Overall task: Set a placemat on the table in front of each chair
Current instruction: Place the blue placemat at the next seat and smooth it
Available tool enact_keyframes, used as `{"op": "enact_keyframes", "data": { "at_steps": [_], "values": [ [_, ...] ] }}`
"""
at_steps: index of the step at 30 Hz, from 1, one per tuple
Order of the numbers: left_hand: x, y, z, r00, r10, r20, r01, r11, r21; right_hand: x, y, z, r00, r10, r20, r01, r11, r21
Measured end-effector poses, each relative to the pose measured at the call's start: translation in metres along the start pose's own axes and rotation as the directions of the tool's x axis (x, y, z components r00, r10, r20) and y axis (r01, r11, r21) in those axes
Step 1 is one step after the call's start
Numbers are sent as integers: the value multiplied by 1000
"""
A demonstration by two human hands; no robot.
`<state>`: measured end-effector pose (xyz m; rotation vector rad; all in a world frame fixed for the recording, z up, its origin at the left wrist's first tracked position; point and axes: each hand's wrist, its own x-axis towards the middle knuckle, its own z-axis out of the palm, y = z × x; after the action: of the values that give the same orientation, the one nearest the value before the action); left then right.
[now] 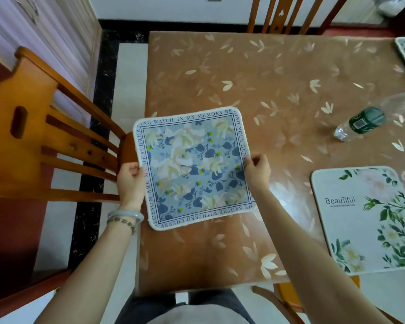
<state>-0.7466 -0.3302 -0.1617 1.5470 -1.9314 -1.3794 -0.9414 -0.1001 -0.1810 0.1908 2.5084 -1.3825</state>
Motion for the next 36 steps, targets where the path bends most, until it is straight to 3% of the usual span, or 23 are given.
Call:
{"op": "enact_keyframes", "data": {
  "at_steps": [9, 15, 22, 36],
  "values": [
    [90, 40, 26, 989, 86, 124, -92, 995, 41, 59, -43, 26, 996, 55, -67, -58, 997, -56],
    [121, 42, 48, 989, 64, 133, -76, 994, 82, 77, -41, 43, 989, 124, -76, -131, 987, -89],
    [126, 36, 57, 986, 69, 153, -89, 988, 125, 81, -30, 40, 993, 82, -89, -97, 979, -178],
    [122, 33, 49, 988, 17, 153, -21, 999, 27, 68, -24, 42, 994, 84, -72, -82, 996, 28]
  ]
}}
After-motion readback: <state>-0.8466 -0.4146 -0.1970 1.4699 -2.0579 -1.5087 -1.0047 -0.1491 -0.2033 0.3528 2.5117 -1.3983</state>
